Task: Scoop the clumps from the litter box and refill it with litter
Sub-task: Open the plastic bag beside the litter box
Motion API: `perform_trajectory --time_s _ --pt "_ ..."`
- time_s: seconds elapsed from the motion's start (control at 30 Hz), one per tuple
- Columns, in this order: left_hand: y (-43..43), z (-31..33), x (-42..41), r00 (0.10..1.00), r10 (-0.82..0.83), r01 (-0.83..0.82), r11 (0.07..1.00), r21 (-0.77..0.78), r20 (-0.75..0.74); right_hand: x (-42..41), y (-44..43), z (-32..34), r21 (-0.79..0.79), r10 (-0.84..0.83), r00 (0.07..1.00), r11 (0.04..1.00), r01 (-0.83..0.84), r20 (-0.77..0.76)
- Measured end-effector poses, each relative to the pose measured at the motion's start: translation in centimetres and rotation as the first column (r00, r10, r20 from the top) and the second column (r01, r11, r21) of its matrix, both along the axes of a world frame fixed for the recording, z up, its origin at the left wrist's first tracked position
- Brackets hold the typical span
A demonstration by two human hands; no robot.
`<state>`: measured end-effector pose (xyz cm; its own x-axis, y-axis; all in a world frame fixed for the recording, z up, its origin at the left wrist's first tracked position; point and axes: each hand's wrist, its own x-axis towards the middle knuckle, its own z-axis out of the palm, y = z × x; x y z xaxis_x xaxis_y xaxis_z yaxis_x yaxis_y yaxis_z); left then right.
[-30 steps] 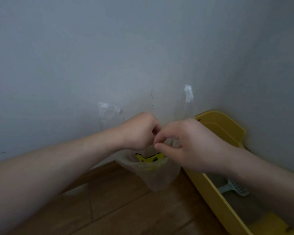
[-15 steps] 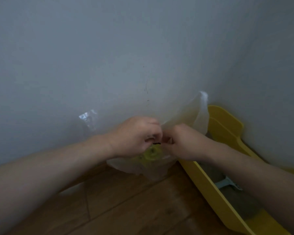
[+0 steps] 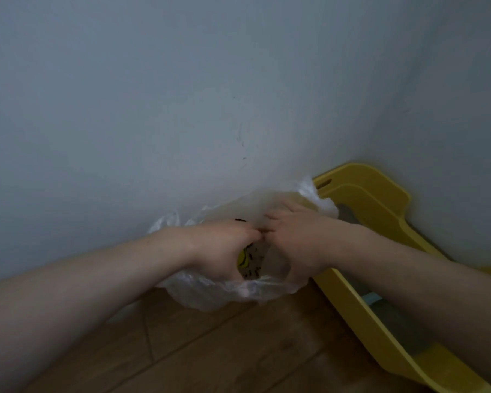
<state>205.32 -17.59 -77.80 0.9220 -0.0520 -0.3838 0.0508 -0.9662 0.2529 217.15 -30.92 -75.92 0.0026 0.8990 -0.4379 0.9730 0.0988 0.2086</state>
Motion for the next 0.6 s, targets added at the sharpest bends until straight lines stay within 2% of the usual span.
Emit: perform_trajectory --time_s 0.13,0.2,0.3,0.37,0.47,0.53,0.6 --pt "0.8 0.6 -0.7 0.990 -0.077 0.093 0.986 0.137 -0.118 1.0 -0.9 -0.6 -0.254 -0.215 0.976 0.943 0.215 0.026" --pt "1.2 0.8 -1.3 0.976 -0.124 0.164 0.959 0.232 -0.178 1.7 -1.2 -0.7 -0.293 -0.332 0.942 0.898 0.329 0.042" --pt "2.3 0.3 -2.3 0.959 -0.144 0.211 0.937 0.277 -0.243 3.2 -1.7 -1.1 -0.307 -0.443 0.896 0.850 0.428 0.021" --pt "3.4 -0.2 -3.4 0.967 -0.159 0.216 0.928 0.305 -0.200 4.1 -2.4 -1.4 -0.310 -0.486 0.874 0.835 0.455 -0.026" --pt "4.8 -0.5 -4.9 0.987 -0.157 0.161 0.946 0.281 -0.036 4.2 -3.5 -1.4 -0.255 -0.509 0.837 0.852 0.457 -0.201" --pt "4.8 -0.1 -5.2 0.996 -0.084 0.078 0.974 0.212 0.017 3.8 -3.7 -1.2 -0.183 -0.494 0.812 0.870 0.458 -0.313" --pt "4.2 0.4 -5.0 0.996 0.062 -0.069 0.991 0.114 0.067 3.3 -3.6 -1.2 -0.088 -0.437 0.832 0.896 0.435 -0.343"
